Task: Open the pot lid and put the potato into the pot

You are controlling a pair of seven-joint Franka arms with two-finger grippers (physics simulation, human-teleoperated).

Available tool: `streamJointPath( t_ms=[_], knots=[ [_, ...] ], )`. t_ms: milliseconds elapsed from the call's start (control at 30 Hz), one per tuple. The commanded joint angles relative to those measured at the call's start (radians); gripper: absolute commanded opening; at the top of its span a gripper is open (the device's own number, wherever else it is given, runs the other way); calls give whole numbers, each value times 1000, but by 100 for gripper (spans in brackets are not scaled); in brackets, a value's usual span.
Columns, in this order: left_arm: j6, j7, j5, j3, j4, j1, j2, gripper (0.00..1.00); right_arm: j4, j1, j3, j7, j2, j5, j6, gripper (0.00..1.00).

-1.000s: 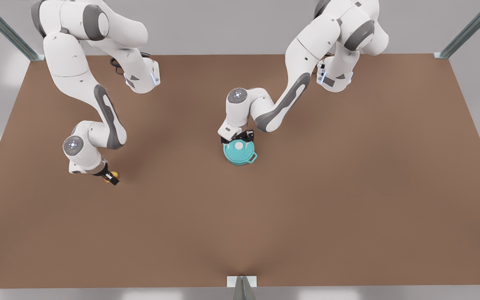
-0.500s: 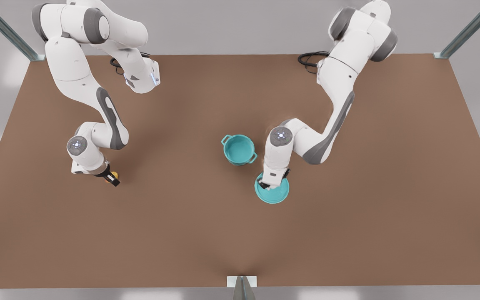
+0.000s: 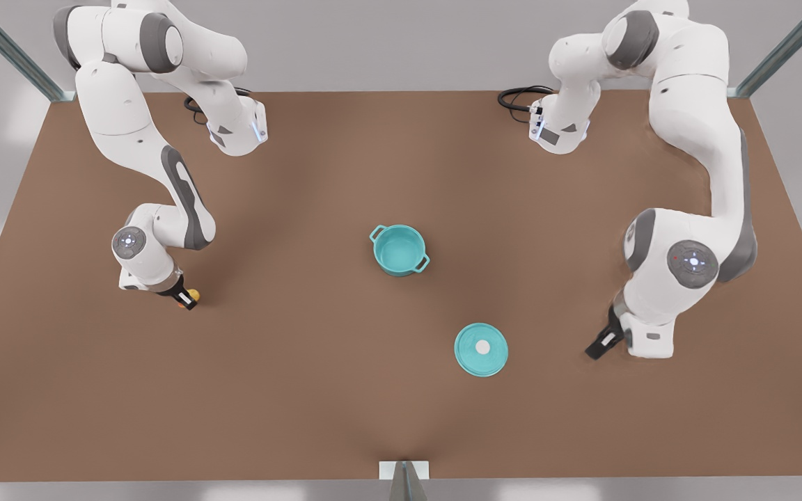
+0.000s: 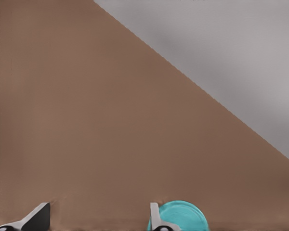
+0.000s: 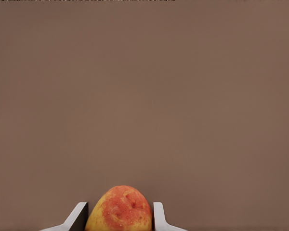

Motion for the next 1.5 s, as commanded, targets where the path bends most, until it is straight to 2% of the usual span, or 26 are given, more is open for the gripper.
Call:
streamJointPath(
  t_ms=[0,33,67,133,167,200,233,300,533,767,1033,1200,1467],
  knots=[
    [-162,866,-186,-6,-213,65,-208,100,1,0,0,31,-2,-3,-7,50],
    [-160,855,-176,-6,-130,68,-152,100,1,0,-1,31,-4,-3,-9,50],
    [-174,864,-186,-1,-15,138,-103,100,1,0,0,32,-6,-3,-10,50],
    [-204,818,-171,5,10,148,-117,100,-1,0,0,31,-15,-3,-17,50],
    [-408,862,-179,215,29,-57,-124,100,1,0,0,31,-19,-3,-23,50],
    [-337,1007,-271,364,-92,-170,-227,100,1,0,0,32,-24,-3,-33,50],
    [-292,1004,-274,353,-160,-176,-289,100,1,2,0,38,-32,-3,-37,50],
    [-292,1008,-274,344,-88,-181,-233,100,2,2,6,45,-52,-3,-64,49],
    [-309,959,-288,343,-97,-184,-209,100,24,83,12,124,-128,22,-168,49],
    [-307,883,-266,330,-94,-193,-209,100,125,250,17,293,-159,100,-346,49],
    [-312,883,-266,330,-96,-193,-209,100,225,491,17,607,-173,103,-440,48],
    [-313,881,-266,330,-96,-193,-209,100,346,661,20,773,-154,135,-541,48],
    [-317,880,-266,330,-97,-193,-209,100,585,838,19,1026,8,137,-612,47]
  ],
)
